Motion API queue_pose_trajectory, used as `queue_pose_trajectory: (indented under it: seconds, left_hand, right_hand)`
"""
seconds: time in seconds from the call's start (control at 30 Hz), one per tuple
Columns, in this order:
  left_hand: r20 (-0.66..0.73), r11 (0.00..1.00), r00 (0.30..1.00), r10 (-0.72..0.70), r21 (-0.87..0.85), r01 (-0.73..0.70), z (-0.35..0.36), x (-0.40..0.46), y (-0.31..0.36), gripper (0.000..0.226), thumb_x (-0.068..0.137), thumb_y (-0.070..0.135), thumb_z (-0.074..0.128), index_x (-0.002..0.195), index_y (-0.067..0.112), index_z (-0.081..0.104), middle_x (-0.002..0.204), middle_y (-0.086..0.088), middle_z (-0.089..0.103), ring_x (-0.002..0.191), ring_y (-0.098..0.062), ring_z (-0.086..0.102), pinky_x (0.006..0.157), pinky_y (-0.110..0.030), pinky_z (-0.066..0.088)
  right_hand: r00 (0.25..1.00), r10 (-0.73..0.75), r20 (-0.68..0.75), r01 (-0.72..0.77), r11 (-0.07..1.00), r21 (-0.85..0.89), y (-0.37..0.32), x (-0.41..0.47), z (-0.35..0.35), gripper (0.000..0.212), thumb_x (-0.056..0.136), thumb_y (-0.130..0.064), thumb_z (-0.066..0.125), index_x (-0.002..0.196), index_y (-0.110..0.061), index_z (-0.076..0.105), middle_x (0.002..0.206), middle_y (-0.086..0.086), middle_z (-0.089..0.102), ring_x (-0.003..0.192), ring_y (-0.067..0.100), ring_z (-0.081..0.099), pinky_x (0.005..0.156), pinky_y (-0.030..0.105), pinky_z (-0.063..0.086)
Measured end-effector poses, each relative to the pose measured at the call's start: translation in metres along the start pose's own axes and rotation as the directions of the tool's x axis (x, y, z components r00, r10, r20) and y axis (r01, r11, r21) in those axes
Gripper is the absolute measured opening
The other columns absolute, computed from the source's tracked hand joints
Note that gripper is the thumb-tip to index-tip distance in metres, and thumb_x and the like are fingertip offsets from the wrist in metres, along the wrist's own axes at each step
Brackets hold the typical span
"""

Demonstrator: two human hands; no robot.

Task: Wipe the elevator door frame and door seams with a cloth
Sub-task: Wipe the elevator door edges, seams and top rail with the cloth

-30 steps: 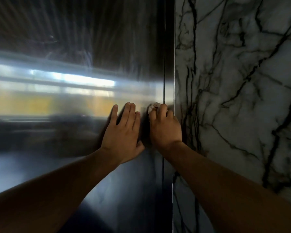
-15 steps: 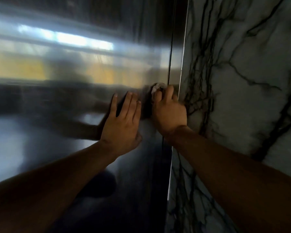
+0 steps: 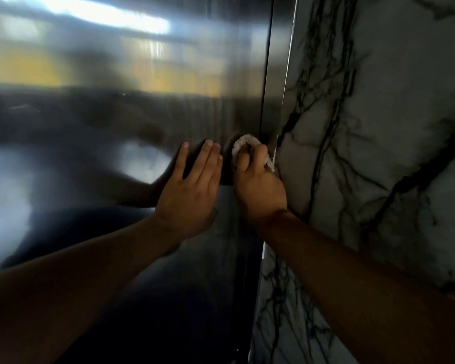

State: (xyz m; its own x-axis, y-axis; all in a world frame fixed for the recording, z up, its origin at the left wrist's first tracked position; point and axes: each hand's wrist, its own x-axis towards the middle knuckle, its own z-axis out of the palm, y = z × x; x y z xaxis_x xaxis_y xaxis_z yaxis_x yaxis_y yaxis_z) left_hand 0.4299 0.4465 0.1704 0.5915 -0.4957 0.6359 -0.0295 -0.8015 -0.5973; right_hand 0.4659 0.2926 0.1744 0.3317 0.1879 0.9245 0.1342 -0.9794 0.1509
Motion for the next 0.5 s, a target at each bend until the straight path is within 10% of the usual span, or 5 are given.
queue_pose_trajectory:
  seconds: [0.5]
  left_hand:
    - [0.024,0.991,0.99,0.136,-0.012,-0.136,0.052,-0.073,0.064,0.077,0.087,0.033,0.022,0.151,-0.009,0.019,0.16,-0.028,0.021,0.151,-0.042,0.015,0.119,-0.068,0.003]
  right_hand:
    - [0.989,0.014,0.15,-0.017,1.0,0.021,-0.022,-0.133,0.035,0.036,0.093,-0.011,0.035,0.126,-0.004,0.045,0.112,0.021,0.059,0.053,0.024,0.063,0.033,0.024,0.041]
